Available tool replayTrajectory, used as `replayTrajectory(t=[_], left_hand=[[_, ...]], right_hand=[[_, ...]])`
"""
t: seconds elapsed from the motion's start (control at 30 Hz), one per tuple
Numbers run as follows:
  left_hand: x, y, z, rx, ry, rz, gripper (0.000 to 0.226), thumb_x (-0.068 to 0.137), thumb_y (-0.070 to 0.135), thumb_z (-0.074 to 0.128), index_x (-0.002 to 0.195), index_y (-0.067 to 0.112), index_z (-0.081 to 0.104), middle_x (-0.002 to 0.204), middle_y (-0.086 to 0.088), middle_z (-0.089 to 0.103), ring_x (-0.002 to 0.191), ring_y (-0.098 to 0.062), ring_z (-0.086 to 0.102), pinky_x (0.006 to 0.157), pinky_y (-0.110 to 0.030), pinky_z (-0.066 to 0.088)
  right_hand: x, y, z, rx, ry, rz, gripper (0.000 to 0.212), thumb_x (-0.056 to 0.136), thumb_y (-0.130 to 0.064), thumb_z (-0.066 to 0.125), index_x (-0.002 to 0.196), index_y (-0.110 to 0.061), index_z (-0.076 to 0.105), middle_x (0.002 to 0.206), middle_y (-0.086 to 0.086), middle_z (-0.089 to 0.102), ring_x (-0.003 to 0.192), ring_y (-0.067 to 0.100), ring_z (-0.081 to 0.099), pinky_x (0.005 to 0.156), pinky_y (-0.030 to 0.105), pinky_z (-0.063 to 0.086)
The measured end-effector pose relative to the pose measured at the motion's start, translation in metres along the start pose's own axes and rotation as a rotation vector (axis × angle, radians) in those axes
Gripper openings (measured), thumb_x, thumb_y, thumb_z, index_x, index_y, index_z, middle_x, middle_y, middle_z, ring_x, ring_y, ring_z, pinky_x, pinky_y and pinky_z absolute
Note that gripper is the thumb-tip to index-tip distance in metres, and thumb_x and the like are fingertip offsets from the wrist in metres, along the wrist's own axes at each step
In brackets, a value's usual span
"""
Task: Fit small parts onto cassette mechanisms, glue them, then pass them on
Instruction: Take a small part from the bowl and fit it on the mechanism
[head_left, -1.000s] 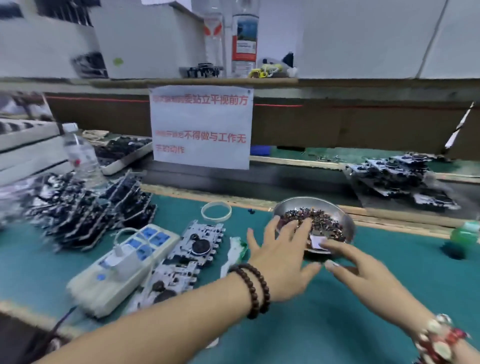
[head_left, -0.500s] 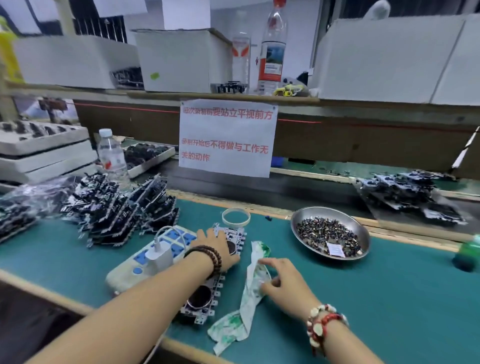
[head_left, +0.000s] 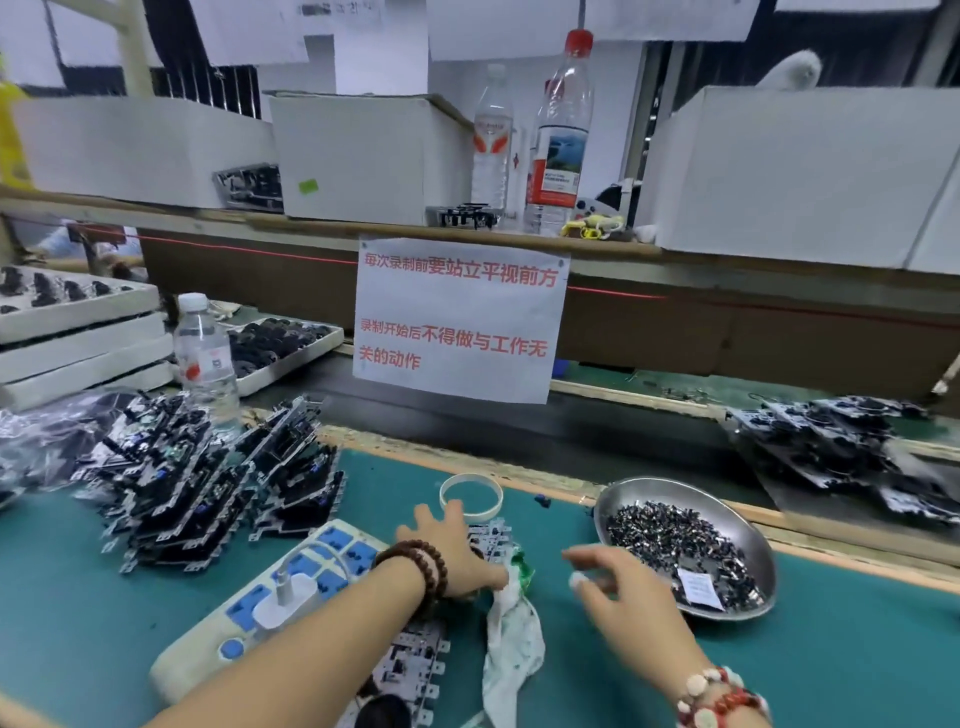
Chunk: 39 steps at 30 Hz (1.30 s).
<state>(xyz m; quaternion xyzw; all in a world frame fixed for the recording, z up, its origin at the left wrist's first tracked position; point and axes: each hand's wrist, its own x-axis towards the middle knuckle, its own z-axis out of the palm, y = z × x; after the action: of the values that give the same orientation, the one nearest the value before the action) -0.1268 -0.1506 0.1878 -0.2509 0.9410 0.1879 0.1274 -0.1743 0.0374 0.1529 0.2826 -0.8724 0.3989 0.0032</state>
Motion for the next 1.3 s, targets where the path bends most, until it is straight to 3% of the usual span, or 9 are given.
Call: replayTrajectory(t=[0.1, 0.2, 0.37, 0.47, 0.6, 0.83, 1.07, 1.17, 1.3], left_hand=[[-0.021, 0.016, -0.020, -0.226, 0.021, 0.092, 0.093, 0.070, 0.062, 0.060, 0.144, 0.030, 0.013, 0.146, -0.011, 0.018, 0.130, -0.037, 0.032, 0.105, -0.045, 0.034], [-0.056, 0.052, -0.008, -0.398, -0.031, 0.299, 0.095, 0.055, 0.066, 0.053, 0.140, 0.042, 0.019, 0.139, -0.003, 0.025, 0.132, -0.030, 0.030, 0.108, -0.040, 0.030], [-0.065, 0.095, 0.063, -0.104, -0.250, 0.340, 0.062, 0.093, 0.041, 0.038, 0.146, 0.034, 0.007, 0.146, -0.001, 0.014, 0.136, -0.030, 0.017, 0.112, -0.041, 0.019], [-0.070, 0.105, 0.090, 0.006, -0.048, 0.278, 0.043, 0.097, 0.043, 0.027, 0.140, 0.047, 0.017, 0.149, 0.007, 0.014, 0.137, -0.027, 0.014, 0.113, -0.044, 0.010], [-0.081, 0.120, 0.106, 0.074, -0.023, 0.268, 0.062, 0.093, 0.047, 0.045, 0.141, 0.048, 0.007, 0.154, 0.004, 0.002, 0.137, -0.029, 0.008, 0.108, -0.050, 0.014], [-0.075, 0.111, 0.106, -0.006, -0.087, 0.394, 0.093, 0.075, 0.064, 0.054, 0.147, 0.034, 0.003, 0.153, 0.004, -0.006, 0.135, -0.031, 0.005, 0.110, -0.042, 0.025], [-0.070, 0.119, 0.111, -0.037, -0.051, 0.406, 0.084, 0.080, 0.063, 0.050, 0.146, 0.029, 0.011, 0.154, -0.005, -0.005, 0.135, -0.036, 0.007, 0.110, -0.039, 0.023], [-0.070, 0.120, 0.114, -0.033, -0.048, 0.423, 0.078, 0.082, 0.061, 0.050, 0.144, 0.028, 0.017, 0.154, -0.006, -0.005, 0.134, -0.035, 0.009, 0.108, -0.037, 0.024], [-0.074, 0.121, 0.118, 0.001, -0.040, 0.467, 0.078, 0.083, 0.060, 0.049, 0.146, 0.028, 0.015, 0.154, -0.009, -0.006, 0.135, -0.032, 0.012, 0.108, -0.036, 0.024]], right_hand=[[0.018, 0.020, -0.049, -0.083, 0.176, 0.064, 0.022, 0.086, -0.007, 0.059, 0.089, -0.029, 0.062, 0.092, -0.012, 0.065, 0.072, -0.010, 0.058, 0.066, 0.001, 0.036], [0.036, 0.042, -0.071, -0.346, -0.038, 0.246, 0.015, 0.087, -0.011, 0.059, 0.098, -0.021, 0.063, 0.108, -0.002, 0.065, 0.092, 0.010, 0.059, 0.083, 0.017, 0.040], [0.043, 0.064, -0.063, -0.531, -0.267, 0.286, 0.018, 0.086, -0.012, 0.061, 0.101, -0.020, 0.064, 0.114, -0.002, 0.064, 0.103, 0.010, 0.057, 0.086, 0.015, 0.040], [0.039, 0.062, -0.065, -0.533, -0.251, 0.284, 0.015, 0.085, -0.015, 0.062, 0.078, -0.027, 0.058, 0.102, -0.002, 0.066, 0.089, 0.009, 0.054, 0.071, 0.014, 0.033], [0.035, 0.066, -0.062, -0.487, -0.212, 0.276, 0.009, 0.090, -0.013, 0.055, 0.089, -0.018, 0.062, 0.107, 0.003, 0.066, 0.098, 0.016, 0.058, 0.072, 0.018, 0.035], [0.029, 0.072, -0.065, -0.360, -0.122, 0.234, 0.019, 0.091, -0.016, 0.050, 0.073, -0.023, 0.048, 0.082, -0.003, 0.058, 0.072, 0.010, 0.049, 0.055, 0.014, 0.034], [0.009, 0.070, -0.074, -0.044, 0.156, 0.291, 0.020, 0.086, -0.013, 0.048, 0.067, -0.016, 0.047, 0.075, 0.011, 0.065, 0.069, 0.012, 0.067, 0.068, 0.032, 0.052], [0.000, 0.071, -0.079, 0.034, 0.201, 0.297, 0.016, 0.083, -0.009, 0.052, 0.069, -0.011, 0.047, 0.083, 0.018, 0.069, 0.059, -0.005, 0.064, 0.064, 0.024, 0.052], [-0.011, 0.071, -0.086, 0.329, 0.221, 0.368, 0.020, 0.082, 0.001, 0.057, 0.069, -0.008, 0.045, 0.082, 0.018, 0.070, 0.065, 0.008, 0.070, 0.065, 0.028, 0.059]])
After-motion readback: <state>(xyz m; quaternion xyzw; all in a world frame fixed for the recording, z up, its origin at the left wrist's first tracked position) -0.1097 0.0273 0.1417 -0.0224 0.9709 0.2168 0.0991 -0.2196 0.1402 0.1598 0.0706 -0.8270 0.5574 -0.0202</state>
